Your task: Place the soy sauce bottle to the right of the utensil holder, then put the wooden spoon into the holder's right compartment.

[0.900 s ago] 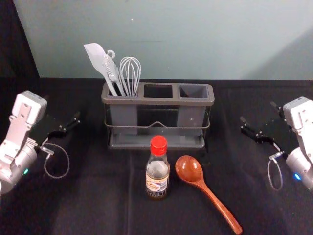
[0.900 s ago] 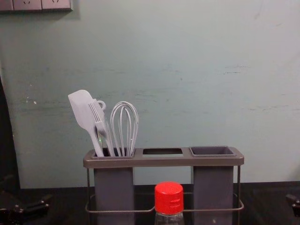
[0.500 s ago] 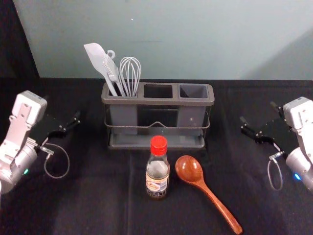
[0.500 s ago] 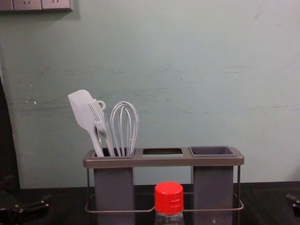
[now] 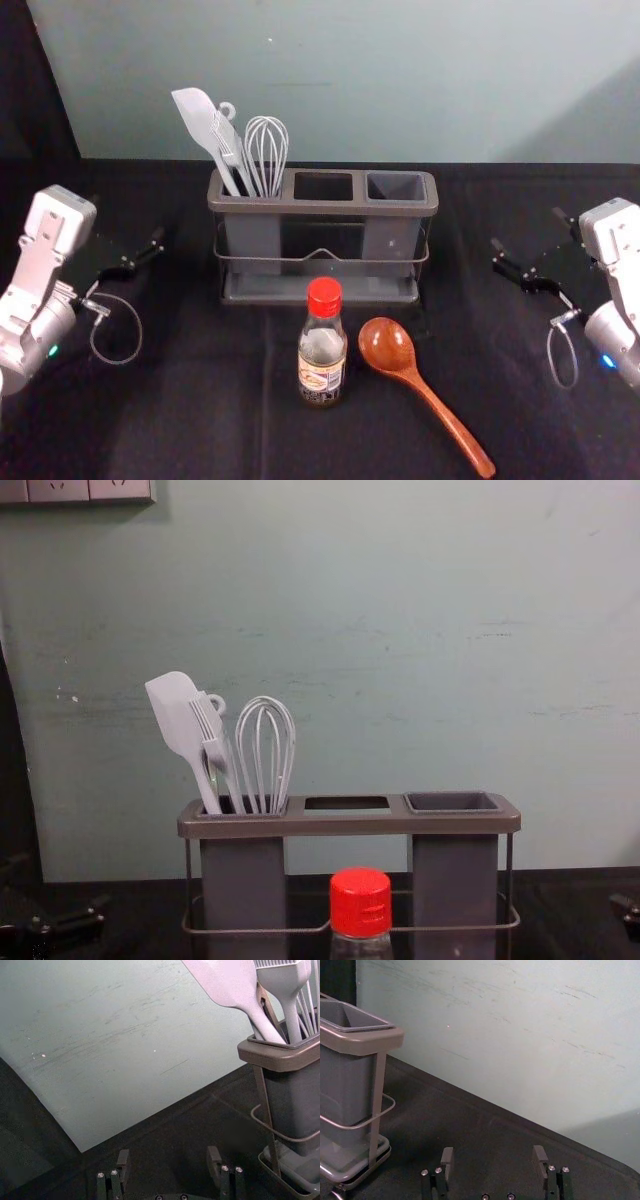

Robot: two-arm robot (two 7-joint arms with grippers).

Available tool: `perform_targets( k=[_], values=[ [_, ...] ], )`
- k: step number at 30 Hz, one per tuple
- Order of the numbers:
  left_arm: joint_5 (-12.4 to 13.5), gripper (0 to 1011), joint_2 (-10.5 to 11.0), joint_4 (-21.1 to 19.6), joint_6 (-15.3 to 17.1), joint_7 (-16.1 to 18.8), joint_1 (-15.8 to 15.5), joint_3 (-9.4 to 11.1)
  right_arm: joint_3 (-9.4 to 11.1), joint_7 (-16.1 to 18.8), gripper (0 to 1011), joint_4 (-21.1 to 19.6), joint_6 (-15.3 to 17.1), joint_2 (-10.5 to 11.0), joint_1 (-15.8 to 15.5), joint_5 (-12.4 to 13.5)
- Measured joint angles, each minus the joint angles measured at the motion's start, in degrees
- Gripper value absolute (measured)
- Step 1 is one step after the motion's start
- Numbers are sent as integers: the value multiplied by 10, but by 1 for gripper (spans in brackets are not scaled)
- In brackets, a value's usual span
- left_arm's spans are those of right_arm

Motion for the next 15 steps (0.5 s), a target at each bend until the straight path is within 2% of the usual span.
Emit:
perform_targets(
  k=[15],
  values=[
    [0,1000,0,0,0,0,0,0,0,0,1003,0,0,0,0,0]
  ],
)
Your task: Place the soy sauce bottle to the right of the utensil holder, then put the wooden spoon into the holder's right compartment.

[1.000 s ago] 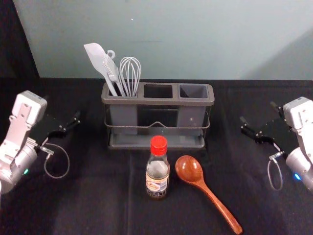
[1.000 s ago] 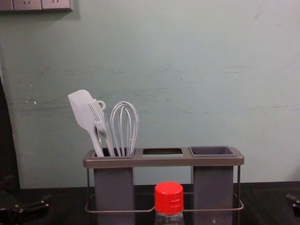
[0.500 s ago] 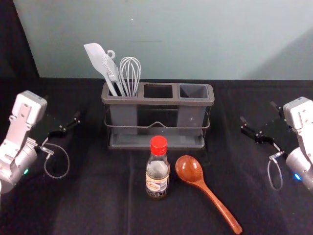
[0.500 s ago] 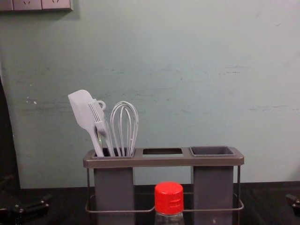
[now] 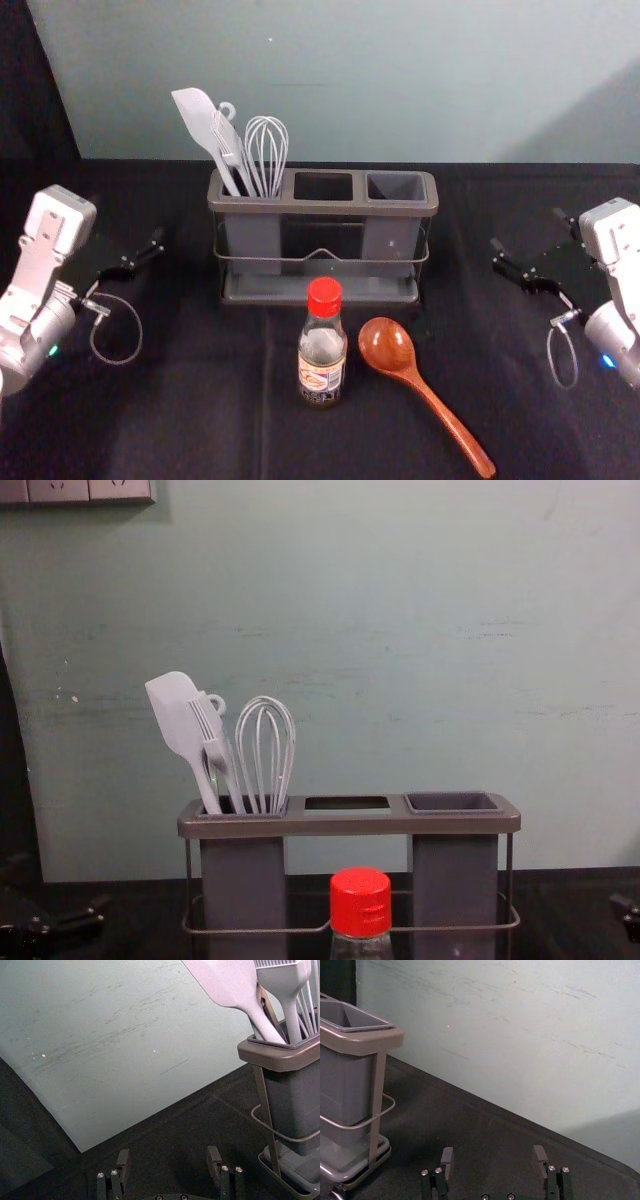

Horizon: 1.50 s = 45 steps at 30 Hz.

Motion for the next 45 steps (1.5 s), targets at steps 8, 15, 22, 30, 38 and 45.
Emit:
perform_targets(
  k=[8,15,22,30,38,45],
  values=[
    [0,1000,0,0,0,0,0,0,0,0,1002,0,0,0,0,0],
    [0,1000,0,0,0,0,0,0,9,-13,1003,-44,14,11,-36,-16],
    [0,1000,0,0,0,0,0,0,8,-31,1003,-99,41,20,-72,-48],
    [0,1000,0,0,0,0,0,0,6,-37,1002,-164,47,29,-121,-74],
    [0,1000,0,0,0,0,0,0,8,-22,1002,-226,32,41,-168,-77],
    [0,1000,0,0,0,0,0,0,19,50,1002,-250,-3,50,-185,-12]
  ],
)
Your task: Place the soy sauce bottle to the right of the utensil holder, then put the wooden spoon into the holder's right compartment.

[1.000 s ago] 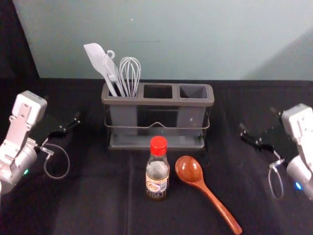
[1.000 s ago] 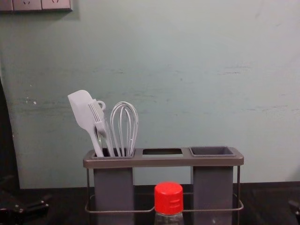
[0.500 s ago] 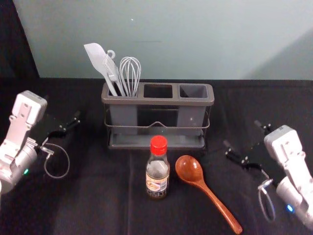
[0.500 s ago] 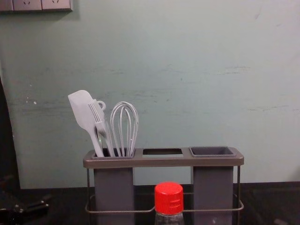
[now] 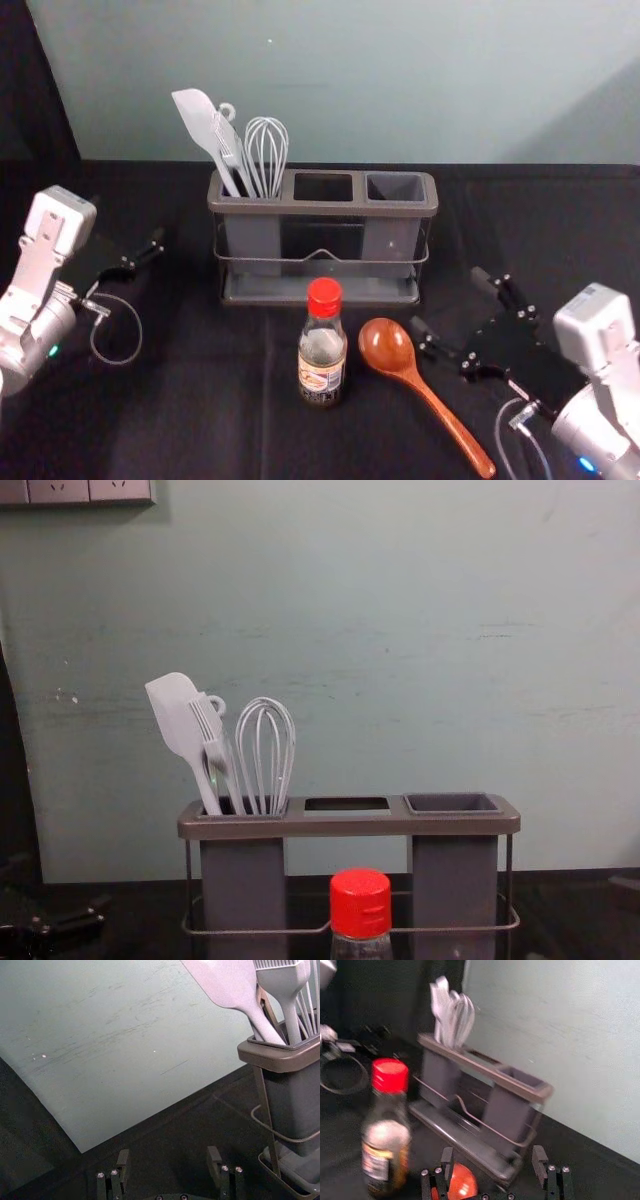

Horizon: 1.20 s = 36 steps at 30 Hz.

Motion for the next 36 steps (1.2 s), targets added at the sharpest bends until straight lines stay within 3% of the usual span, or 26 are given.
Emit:
perform_targets(
  k=[7,12,19,30,36],
  values=[
    [0,1000,0,0,0,0,0,0,10,80,1002,-4,-37,-1,-4,75],
    [0,1000,0,0,0,0,0,0,4,118,1002,-3,-41,-10,1,95],
    [0,1000,0,0,0,0,0,0,-12,140,1003,1,-31,-31,16,89],
    [0,1000,0,0,0,0,0,0,-41,179,1003,49,9,-98,84,87],
    [0,1000,0,0,0,0,0,0,-45,187,1002,66,12,-122,97,77]
  ],
)
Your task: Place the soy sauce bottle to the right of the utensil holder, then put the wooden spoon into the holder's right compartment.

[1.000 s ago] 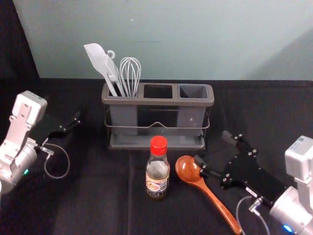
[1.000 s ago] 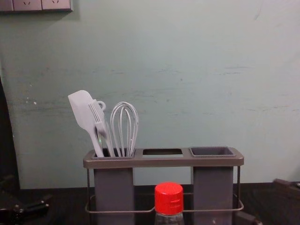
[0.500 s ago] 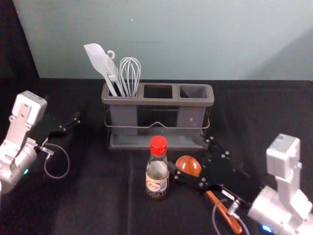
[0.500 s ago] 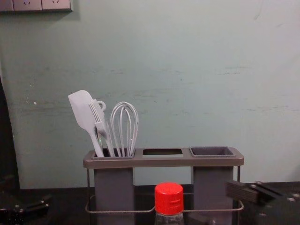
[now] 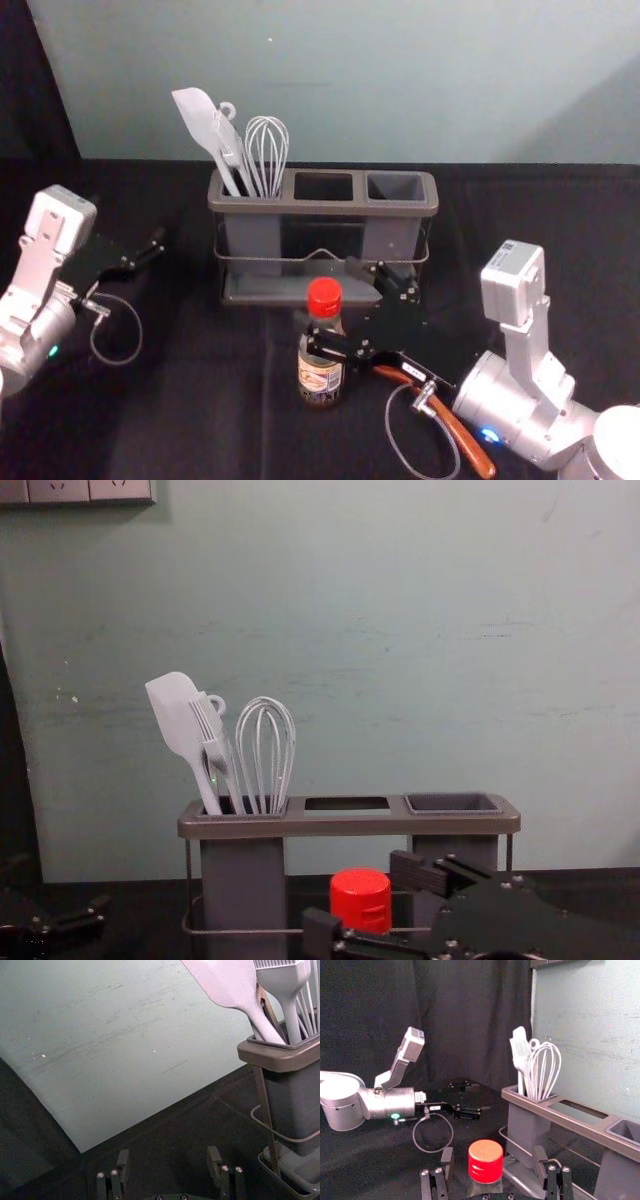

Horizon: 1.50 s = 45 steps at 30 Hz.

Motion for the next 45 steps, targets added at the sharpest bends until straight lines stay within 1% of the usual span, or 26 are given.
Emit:
perform_targets(
  k=[8,11,12,14,15,18,20,21,22,24,25,27,28,30,36,39,40,41,43,44,45],
  values=[
    [0,1001,0,0,0,0,0,0,5,6,995,7,-5,-17,-2,-12],
    [0,1000,0,0,0,0,0,0,8,6,947,8,-5,-20,-4,-16],
    [0,1000,0,0,0,0,0,0,9,6,908,9,-5,-22,-5,-18],
    [0,1000,0,0,0,0,0,0,11,8,874,9,-5,-25,-6,-20],
    [0,1000,0,0,0,0,0,0,11,8,821,9,-5,-26,-6,-21],
    [0,1000,0,0,0,0,0,0,15,12,771,9,-4,-29,-8,-22],
    [0,1001,0,0,0,0,0,0,17,16,692,9,-3,-31,-10,-24],
    [0,1000,0,0,0,0,0,0,18,17,682,9,-3,-32,-10,-24],
    [0,1000,0,0,0,0,0,0,19,19,611,9,-2,-34,-11,-26],
    [0,1000,0,0,0,0,0,0,20,21,573,8,-1,-34,-13,-27],
    [0,1000,0,0,0,0,0,0,21,23,511,7,-1,-36,-14,-28],
    [0,1000,0,0,0,0,0,0,22,24,481,6,0,-36,-16,-29],
    [0,1000,0,0,0,0,0,0,23,25,430,5,0,-37,-17,-30],
    [0,1000,0,0,0,0,0,0,24,26,384,3,0,-38,-18,-31],
    [0,1000,0,0,0,0,0,0,37,27,381,-19,0,-33,-33,-29],
    [0,1000,0,0,0,0,0,0,49,27,381,-37,-4,-27,-47,-19],
    [0,1000,0,0,0,0,0,0,57,26,381,-47,-7,-24,-55,-14],
    [0,1000,0,0,0,0,0,0,57,26,381,-47,-7,-24,-55,-14],
    [0,1000,0,0,0,0,0,0,79,23,381,-68,-12,-13,-74,-3],
    [0,1000,0,0,0,0,0,0,79,23,381,-68,-12,-13,-74,-3],
    [0,1000,0,0,0,0,0,0,90,19,381,-77,-12,-8,-81,-1]
  ],
)
